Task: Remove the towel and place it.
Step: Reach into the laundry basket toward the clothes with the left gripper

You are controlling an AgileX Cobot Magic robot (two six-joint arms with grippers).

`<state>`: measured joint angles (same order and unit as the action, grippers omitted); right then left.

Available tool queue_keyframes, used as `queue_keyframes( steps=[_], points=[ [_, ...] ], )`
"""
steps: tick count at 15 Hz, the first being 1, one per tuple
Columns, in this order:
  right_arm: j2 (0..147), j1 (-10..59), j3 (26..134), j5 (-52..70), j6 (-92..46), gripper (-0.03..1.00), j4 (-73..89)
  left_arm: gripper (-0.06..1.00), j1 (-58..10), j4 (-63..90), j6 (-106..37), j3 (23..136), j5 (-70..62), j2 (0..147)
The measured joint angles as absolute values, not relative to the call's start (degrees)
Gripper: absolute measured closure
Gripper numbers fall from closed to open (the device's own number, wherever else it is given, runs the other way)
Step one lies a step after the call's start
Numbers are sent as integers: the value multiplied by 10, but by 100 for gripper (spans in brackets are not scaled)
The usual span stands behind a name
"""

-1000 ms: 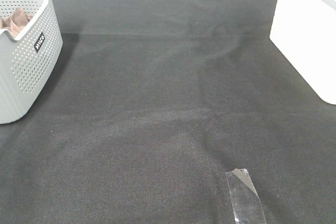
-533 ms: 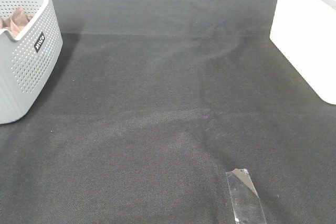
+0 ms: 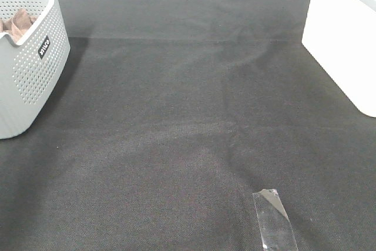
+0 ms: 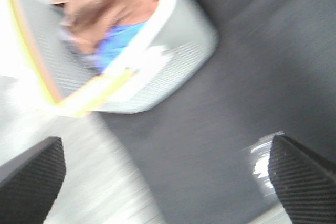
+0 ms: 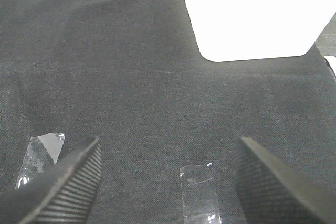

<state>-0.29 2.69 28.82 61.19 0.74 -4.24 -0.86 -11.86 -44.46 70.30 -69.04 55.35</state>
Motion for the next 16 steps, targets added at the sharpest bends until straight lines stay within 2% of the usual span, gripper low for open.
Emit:
queue_keyframes(
  steps=[1,3,4,7,11,16],
  points=[
    [-3,27,288,612,7,28,-42,-5,-9,-184,-460,795,-690,685],
    [-3,27,288,612,7,28,-42,-5,-9,-230,-469,864,-689,792],
    [-3,27,288,612,7,28,-42,-5,-9,-230,-469,864,-689,792],
    [-3,27,288,612,7,28,-42,-5,-2,-246,-506,964,-678,983],
    [-3,27,288,612,7,28,-42,-5,41,-248,-531,1026,-625,1122],
    [-3,27,288,612,7,28,-42,-5,49,-246,-561,1074,-591,1236]
  ],
)
